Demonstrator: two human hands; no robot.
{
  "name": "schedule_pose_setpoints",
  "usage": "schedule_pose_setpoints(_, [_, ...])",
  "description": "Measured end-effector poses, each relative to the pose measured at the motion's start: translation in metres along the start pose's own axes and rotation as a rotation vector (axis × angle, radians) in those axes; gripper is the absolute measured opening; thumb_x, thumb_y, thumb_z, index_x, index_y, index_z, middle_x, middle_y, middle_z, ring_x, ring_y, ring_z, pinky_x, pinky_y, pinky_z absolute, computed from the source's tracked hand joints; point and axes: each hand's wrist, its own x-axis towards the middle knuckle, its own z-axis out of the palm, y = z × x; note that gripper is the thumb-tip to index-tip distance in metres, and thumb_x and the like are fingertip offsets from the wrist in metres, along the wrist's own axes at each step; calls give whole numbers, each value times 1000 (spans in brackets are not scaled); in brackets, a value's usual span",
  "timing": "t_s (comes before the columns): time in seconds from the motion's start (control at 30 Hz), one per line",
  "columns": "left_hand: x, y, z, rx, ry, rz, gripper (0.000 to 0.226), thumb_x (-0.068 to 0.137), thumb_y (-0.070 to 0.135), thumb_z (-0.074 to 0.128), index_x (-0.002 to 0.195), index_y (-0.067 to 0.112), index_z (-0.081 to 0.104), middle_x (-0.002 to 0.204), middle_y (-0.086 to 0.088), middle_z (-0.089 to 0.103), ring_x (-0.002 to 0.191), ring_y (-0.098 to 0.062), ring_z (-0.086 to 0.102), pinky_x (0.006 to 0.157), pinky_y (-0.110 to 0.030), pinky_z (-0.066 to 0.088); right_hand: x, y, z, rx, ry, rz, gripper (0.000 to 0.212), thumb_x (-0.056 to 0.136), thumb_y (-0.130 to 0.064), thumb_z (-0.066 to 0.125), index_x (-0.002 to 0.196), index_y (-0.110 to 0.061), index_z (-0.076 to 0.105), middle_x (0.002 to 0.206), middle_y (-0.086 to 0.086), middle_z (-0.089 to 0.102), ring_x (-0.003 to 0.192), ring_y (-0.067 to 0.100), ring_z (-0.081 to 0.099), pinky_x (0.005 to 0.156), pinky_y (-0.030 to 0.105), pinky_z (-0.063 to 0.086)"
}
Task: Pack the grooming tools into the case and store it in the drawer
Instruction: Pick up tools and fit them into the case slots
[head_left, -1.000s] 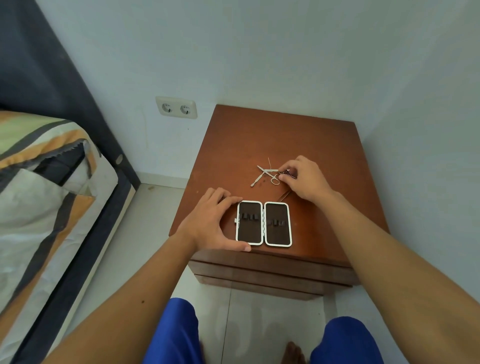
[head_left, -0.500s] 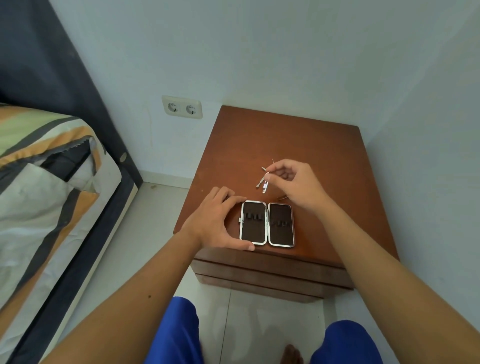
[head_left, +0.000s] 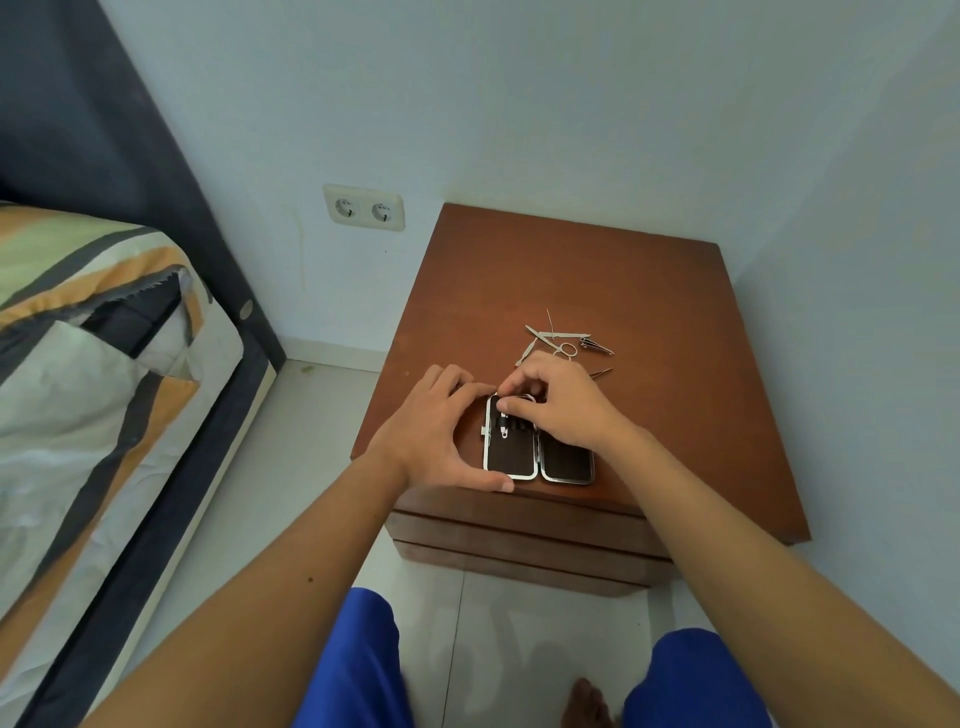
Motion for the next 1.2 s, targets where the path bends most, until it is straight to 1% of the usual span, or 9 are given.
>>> schedule_pose_setpoints(0.2, [0,1,-1,-13,-24,-20,116,57,92,76,149,26,49,124,13,42,116,-10,36,106,-32,45,-14,3,-1,-57,21,-73,32,80,-37,89,109,-29,78,107,-12,61,95,2,57,84,18,44])
schedule_pose_setpoints(0.3, [0,1,0,-8,-28,-23,117,57,94,75,149,25,50,125,12,43,116,-9,36,106,-31,44,-19,7,2,-133,1,-108,44,76,-42,91,116,-29,77,114,-8,56,111,12,54,95,24,39])
schedule_pose_setpoints(0.4, [0,1,0,-8,-21,-18,117,57,94,75,149,25,50,125,11,44,115,-9,37,105,-29,43,-23,8,4,-136,16,-136,45,76,-42,91,116,-27,77,115,-6,53,115,17,51,101,25,36])
schedule_pose_setpoints(0.67, [1,1,1,4,2,-2,116,57,93,75,148,24,52,123,11,44,112,-11,38,104,-30,44,-34,4,5,-159,8,-117,53,76,-48,89,123,-29,74,112,-12,53,112,13,46,97,19,36])
schedule_pose_setpoints(0.77, [1,0,1,-1,6,4,116,57,92,77,148,25,52,122,12,44,112,-10,37,104,-29,44,-31,4,-2,-105,65,-94,47,77,-45,89,119,-31,75,111,-16,57,111,7,49,96,11,36])
schedule_pose_setpoints(0.87, [1,0,0,-11,-4,3,117,57,92,78,150,25,50,125,13,43,115,-8,36,106,-29,42,-20,13,-18,-120,259,-52,30,81,-34,88,109,-28,79,103,-12,66,103,11,52,90,7,34])
schedule_pose_setpoints(0.97, [1,0,0,-19,-25,-11,117,58,92,77,151,27,47,131,14,43,120,-7,36,110,-31,42,-1,31,-41,-191,381,81,20,86,-25,84,106,-23,80,98,-8,65,100,20,56,83,18,35])
schedule_pose_setpoints(1.1, [1,0,0,-23,-41,-17,117,59,92,77,152,28,46,134,15,43,122,-7,36,111,-32,42,15,54,-63,-349,356,231,18,96,-24,73,112,-19,79,109,1,64,110,27,55,89,32,42])
schedule_pose_setpoints(1.2, [1,0,0,-19,-48,-23,117,60,92,76,153,29,45,136,16,43,125,-7,35,112,-32,42,18,58,-63,-403,287,240,16,97,-22,72,110,-18,79,99,0,64,108,28,55,84,32,40])
